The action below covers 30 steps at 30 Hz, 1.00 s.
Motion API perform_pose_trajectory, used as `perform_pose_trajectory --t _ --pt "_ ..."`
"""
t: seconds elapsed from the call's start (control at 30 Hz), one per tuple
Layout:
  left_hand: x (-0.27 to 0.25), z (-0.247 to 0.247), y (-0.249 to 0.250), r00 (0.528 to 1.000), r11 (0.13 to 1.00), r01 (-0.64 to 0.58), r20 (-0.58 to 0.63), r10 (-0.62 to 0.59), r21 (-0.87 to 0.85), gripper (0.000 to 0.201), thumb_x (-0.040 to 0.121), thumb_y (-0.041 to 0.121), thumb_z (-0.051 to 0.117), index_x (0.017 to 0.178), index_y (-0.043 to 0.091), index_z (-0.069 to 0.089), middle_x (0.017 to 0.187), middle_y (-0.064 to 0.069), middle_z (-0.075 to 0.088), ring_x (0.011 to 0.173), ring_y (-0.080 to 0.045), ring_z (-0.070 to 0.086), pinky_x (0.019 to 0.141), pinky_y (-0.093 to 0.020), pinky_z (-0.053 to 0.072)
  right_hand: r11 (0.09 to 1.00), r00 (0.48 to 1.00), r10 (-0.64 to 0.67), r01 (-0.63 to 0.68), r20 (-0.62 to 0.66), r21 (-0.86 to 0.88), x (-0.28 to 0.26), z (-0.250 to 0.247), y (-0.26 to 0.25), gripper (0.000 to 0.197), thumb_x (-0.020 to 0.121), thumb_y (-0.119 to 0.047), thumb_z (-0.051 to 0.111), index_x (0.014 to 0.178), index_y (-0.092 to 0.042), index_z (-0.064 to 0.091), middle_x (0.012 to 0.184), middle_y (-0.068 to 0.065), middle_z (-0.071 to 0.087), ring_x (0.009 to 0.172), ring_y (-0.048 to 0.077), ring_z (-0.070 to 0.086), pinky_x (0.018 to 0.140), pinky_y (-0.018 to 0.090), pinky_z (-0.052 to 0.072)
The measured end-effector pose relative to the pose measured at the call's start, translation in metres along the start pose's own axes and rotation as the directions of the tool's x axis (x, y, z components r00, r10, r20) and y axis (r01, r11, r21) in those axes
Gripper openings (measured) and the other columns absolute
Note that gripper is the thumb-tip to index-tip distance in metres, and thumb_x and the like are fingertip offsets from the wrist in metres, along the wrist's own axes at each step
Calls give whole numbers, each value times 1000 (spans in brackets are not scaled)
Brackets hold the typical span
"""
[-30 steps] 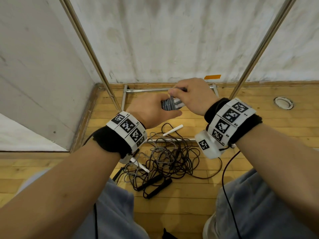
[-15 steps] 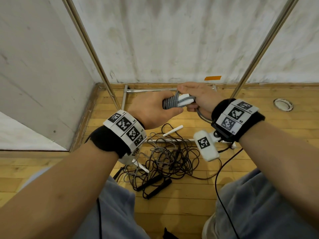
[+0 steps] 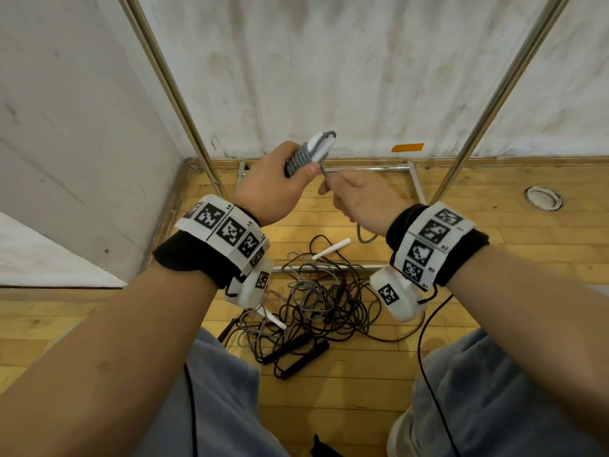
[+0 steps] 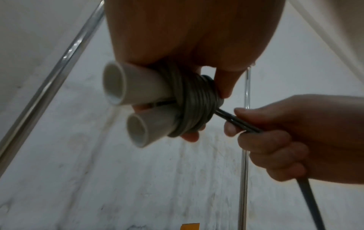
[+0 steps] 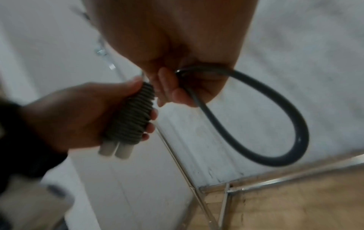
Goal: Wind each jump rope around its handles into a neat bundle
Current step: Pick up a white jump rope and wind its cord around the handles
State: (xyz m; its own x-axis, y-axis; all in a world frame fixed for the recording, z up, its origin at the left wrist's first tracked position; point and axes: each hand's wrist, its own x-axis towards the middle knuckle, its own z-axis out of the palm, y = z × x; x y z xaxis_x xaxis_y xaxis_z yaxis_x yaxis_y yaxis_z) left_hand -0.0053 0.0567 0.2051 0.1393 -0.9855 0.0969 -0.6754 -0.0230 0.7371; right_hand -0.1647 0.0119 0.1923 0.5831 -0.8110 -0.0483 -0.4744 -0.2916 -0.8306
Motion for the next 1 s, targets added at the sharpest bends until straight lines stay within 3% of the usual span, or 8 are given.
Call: perform_pose_trajectory --t 0.07,0.23,0.33,0.43,0.6,0.77,0.87,1.0 --pt "2 -1 -4 1000 994 12 17 -14 110 35 95 41 51 122 19 51 92 -3 63 82 -25 62 75 -43 52 957 996 -59 76 68 -280 -3 1 -4 29 99 -29 41 76 -16 53 63 -5 46 57 10 43 54 20 31" --pt "3 2 -15 994 888 15 88 -63 460 40 95 48 47 132 32 45 98 8 56 84 -18 54 70 -32 44 760 986 -38 135 164 -636 -6 -4 -5 29 99 -31 38 74 -19 45 64 -5 43 56 11 38 48 28 22" --pt "3 9 -18 975 824 -22 195 -108 567 26 93 48 49 115 33 51 85 11 55 67 -8 49 54 -26 33 665 979 -104 200 176 -719 -5 -7 -5 29 99 -36 38 81 -19 52 65 -5 46 59 14 42 48 28 23" --pt "0 15 -14 954 811 -117 292 -69 574 26 89 49 55 111 33 54 78 14 52 68 -8 49 53 -26 32 678 977 -173 212 127 -704 0 -13 -3 32 97 -38 42 87 -16 64 72 0 58 66 18 51 50 28 28" --pt "-3 15 -8 919 886 -188 394 6 424 36 85 51 61 115 32 59 91 8 62 87 -17 58 79 -38 50 895 985 -166 167 39 -413 2 -22 5 24 90 -35 56 79 -18 68 69 -2 61 66 13 53 59 29 39" --pt "-9 10 2 945 962 -130 322 47 241 35 67 70 66 79 38 63 63 11 57 62 -9 57 60 -32 48 995 994 -97 96 -43 -11 3 -31 2 11 84 -27 67 75 -24 72 55 -15 61 50 -5 52 47 5 35" --pt "-14 8 8 949 998 -51 314 37 36 39 63 65 69 83 32 67 59 9 60 56 -14 59 57 -38 52 970 1000 -18 18 -1 244 4 -33 0 10 83 -22 67 74 -20 71 53 -9 59 45 4 48 45 15 38" --pt "-18 5 13 968 971 -10 243 70 -239 19 77 38 76 92 30 69 54 10 61 47 -4 55 42 -19 43 732 992 45 -112 117 672 7 -32 2 16 80 -21 62 66 -16 68 56 -1 58 43 8 48 40 16 40"
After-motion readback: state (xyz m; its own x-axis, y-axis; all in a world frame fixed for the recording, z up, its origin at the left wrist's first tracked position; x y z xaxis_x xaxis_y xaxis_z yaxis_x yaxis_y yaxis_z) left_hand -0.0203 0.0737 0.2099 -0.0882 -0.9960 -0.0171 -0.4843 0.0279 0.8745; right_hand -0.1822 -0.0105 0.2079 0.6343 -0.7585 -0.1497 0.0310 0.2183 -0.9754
